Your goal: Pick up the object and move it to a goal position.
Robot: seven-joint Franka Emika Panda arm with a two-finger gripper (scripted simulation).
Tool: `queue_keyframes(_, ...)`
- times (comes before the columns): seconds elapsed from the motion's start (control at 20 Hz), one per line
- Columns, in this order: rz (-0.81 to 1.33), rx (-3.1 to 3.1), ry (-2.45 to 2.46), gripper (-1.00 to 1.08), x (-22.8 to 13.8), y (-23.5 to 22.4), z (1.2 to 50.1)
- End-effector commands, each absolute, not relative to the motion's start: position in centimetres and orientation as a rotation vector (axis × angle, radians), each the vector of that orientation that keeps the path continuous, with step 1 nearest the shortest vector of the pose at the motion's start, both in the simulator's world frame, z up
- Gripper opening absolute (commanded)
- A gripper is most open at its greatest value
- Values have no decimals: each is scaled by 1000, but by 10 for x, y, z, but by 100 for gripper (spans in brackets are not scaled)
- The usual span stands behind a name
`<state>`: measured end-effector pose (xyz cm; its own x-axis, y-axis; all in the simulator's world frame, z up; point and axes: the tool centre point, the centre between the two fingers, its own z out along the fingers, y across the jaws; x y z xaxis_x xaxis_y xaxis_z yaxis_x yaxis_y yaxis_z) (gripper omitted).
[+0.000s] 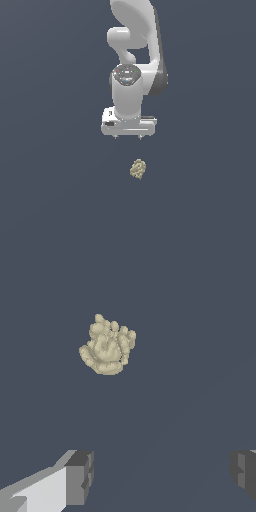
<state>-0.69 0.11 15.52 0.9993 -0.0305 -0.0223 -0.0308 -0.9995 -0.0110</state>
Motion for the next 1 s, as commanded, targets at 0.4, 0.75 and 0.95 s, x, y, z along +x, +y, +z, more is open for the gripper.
queue_keyframes(0.4, 63, -3112, 8, 100, -10, 12, 152)
queue_keyframes(0.75, 63, -3112, 22, 100, -8, 13, 151)
queue_keyframes(0.95, 60, -3112, 68, 100, -2, 15, 149)
